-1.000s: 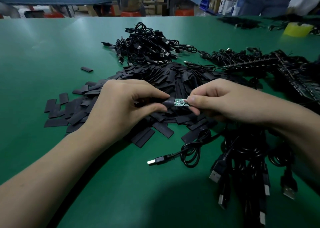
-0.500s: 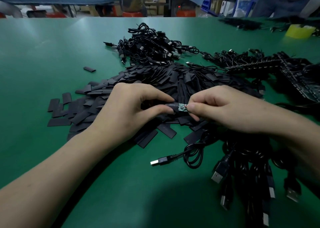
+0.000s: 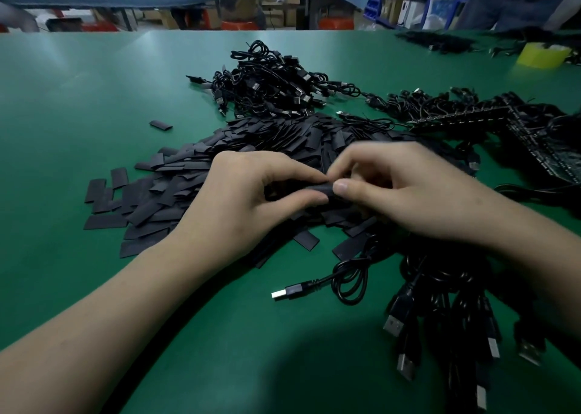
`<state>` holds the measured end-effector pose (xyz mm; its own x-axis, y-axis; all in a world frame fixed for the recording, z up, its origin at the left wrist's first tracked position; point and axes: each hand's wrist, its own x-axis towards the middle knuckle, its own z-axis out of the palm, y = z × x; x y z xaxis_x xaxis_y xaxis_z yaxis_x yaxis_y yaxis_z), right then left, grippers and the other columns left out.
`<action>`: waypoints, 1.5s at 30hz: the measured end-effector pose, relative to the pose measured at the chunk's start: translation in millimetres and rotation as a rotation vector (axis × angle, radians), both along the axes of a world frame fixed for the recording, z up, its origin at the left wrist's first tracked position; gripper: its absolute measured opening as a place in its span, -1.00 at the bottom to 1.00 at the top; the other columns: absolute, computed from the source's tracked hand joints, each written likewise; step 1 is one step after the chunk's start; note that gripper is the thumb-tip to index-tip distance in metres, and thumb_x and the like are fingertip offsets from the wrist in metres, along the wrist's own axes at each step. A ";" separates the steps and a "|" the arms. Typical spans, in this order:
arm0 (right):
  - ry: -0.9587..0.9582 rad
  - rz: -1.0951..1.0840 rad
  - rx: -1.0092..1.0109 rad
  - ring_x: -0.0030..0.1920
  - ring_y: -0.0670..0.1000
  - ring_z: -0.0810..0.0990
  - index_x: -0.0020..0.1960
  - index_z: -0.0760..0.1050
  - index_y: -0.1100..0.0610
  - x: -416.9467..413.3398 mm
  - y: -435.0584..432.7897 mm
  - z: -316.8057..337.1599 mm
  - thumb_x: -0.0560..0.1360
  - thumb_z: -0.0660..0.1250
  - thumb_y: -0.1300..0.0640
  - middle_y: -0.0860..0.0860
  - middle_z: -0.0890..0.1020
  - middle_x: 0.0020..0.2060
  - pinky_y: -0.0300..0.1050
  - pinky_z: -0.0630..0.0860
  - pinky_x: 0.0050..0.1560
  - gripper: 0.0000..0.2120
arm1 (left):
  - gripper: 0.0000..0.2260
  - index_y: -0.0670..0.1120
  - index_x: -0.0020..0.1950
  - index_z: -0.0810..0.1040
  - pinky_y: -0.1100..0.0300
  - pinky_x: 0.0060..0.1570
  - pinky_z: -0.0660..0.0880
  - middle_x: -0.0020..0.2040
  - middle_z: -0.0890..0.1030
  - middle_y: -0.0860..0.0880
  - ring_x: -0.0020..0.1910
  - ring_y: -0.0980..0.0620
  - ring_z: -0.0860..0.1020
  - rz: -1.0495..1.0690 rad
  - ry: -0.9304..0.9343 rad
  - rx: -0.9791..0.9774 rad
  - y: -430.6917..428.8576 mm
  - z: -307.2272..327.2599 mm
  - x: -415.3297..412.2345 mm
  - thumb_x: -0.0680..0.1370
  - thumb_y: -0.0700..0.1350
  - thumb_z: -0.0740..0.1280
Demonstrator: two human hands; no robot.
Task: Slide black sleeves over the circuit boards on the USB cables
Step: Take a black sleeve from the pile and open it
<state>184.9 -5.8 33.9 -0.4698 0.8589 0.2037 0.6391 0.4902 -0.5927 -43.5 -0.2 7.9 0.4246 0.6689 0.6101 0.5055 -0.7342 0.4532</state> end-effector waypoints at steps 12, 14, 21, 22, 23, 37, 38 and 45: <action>0.087 -0.015 0.373 -0.19 -0.14 0.68 -0.05 0.70 0.09 -0.5 -8.1 4.3 0.50 0.52 0.12 -0.14 0.70 -0.23 -0.16 0.59 -0.20 -0.95 | -0.83 0.02 0.05 0.75 0.13 -0.04 0.66 -0.11 0.75 0.15 -0.14 0.15 0.72 -0.001 -0.279 -0.269 0.6 -4.3 -0.6 0.47 -0.05 0.54; 0.075 -0.012 0.389 -0.18 -0.12 0.69 -0.05 0.71 0.10 -1.2 -8.1 3.0 0.49 0.51 0.10 -0.12 0.71 -0.21 -0.12 0.59 -0.17 -0.92 | -0.82 0.03 0.06 0.75 0.15 -0.05 0.66 -0.10 0.75 0.17 -0.13 0.16 0.71 0.004 -0.259 -0.248 -0.3 -4.0 -0.4 0.47 -0.03 0.54; 0.083 -0.021 0.391 -0.19 -0.14 0.68 -0.09 0.70 0.10 -3.1 -8.1 0.0 0.48 0.53 0.13 -0.17 0.70 -0.22 -0.12 0.56 -0.21 -0.95 | -0.83 -0.01 0.07 0.75 0.20 -0.12 0.64 -0.09 0.73 0.17 -0.17 0.17 0.70 0.023 -0.184 -0.109 -5.8 0.5 1.6 0.49 -0.04 0.53; 0.092 -0.020 0.384 -0.19 -0.16 0.69 -0.10 0.69 0.10 -3.7 -8.7 -0.1 0.48 0.54 0.13 -0.18 0.70 -0.22 -0.13 0.57 -0.21 -0.94 | -0.82 -0.01 0.07 0.74 0.25 -0.13 0.62 -0.09 0.73 0.17 -0.17 0.18 0.70 0.028 -0.171 -0.088 -6.4 1.0 2.2 0.49 -0.04 0.53; 0.100 -0.016 0.374 -0.18 -0.17 0.69 -0.10 0.67 0.10 -4.8 -9.4 -0.3 0.48 0.53 0.12 -0.18 0.70 -0.22 -0.12 0.58 -0.22 -0.93 | -0.82 -0.02 0.07 0.74 0.29 -0.13 0.61 -0.09 0.72 0.16 -0.17 0.18 0.69 0.033 -0.156 -0.070 -6.8 1.6 2.5 0.49 -0.04 0.53; 0.331 0.020 -0.248 -0.24 0.09 0.75 0.01 0.65 0.19 5.3 -4.2 11.8 0.51 0.38 0.12 0.10 0.76 -0.23 -0.20 0.66 -0.15 -0.83 | -0.80 0.00 0.08 0.74 0.27 -0.08 0.50 -0.01 0.65 0.02 -0.14 0.11 0.56 0.065 -0.198 -0.047 -2.4 1.8 4.2 0.47 -0.06 0.56; 0.333 0.016 -0.243 -0.24 0.09 0.75 0.01 0.66 0.18 4.6 -4.2 11.3 0.50 0.38 0.10 0.10 0.75 -0.23 -0.18 0.67 -0.15 -0.82 | -0.78 0.01 0.09 0.74 0.26 -0.10 0.51 -0.01 0.64 0.02 -0.16 0.10 0.55 0.087 -0.218 -0.054 -2.0 1.1 4.8 0.46 -0.05 0.57; 0.316 -0.040 -0.147 -0.24 0.03 0.76 -0.01 0.65 0.09 -2.4 -5.0 3.6 0.56 0.42 0.20 0.03 0.75 -0.27 -0.07 0.69 -0.04 -0.95 | -0.70 0.01 0.06 0.74 0.33 -0.08 0.59 -0.15 0.73 0.07 -0.18 0.15 0.69 0.192 -0.454 -0.270 -1.5 -3.6 6.0 0.36 -0.01 0.63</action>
